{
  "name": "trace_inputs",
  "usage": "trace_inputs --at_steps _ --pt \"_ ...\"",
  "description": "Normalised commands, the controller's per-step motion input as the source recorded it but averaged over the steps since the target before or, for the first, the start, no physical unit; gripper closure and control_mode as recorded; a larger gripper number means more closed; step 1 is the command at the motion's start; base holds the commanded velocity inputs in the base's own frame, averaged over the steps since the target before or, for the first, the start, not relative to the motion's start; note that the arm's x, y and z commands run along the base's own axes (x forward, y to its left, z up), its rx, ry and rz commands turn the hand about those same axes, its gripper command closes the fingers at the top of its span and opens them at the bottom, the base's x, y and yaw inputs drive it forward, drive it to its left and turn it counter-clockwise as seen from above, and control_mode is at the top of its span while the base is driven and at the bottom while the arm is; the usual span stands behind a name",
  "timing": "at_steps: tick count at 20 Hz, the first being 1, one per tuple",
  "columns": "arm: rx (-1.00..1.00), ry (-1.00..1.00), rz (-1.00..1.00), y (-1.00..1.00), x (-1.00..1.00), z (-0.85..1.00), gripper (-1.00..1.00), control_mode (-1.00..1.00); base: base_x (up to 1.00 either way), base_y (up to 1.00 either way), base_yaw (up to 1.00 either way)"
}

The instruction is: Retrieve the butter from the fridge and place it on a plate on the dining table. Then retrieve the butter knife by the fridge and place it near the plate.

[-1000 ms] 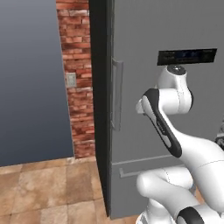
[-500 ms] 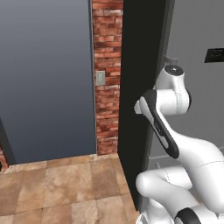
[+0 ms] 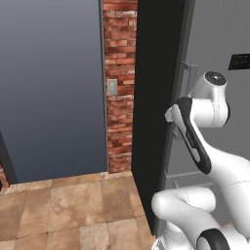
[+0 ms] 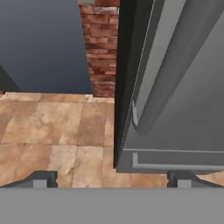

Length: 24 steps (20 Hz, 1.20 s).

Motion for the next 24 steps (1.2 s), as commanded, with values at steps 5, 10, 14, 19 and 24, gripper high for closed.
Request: trace_inputs --at_steps 5,10,14,19,24 --pt "0.07 -0.19 0.0 -0.82 0.31 0.26 -1.0 -1.0 0.0 0.0 0.0" --pt "0.0 -0.05 0.0 -0.27 0.73 0.0 -1.0 -1.0 0.0 0.0 0.0" --pt "0.0 -0.02 0.0 0.0 0.66 -0.17 -1.0 -1.0 0.0 0.0 0.0" --pt "0.0 -0.05 0.0 0.0 0.54 -0.35 -1.0 -1.0 0.0 0.0 0.0" --pt "-0.01 0.0 0.0 0.0 0.61 -0.49 1.0 -1.0 0.0 0.0 0.0"
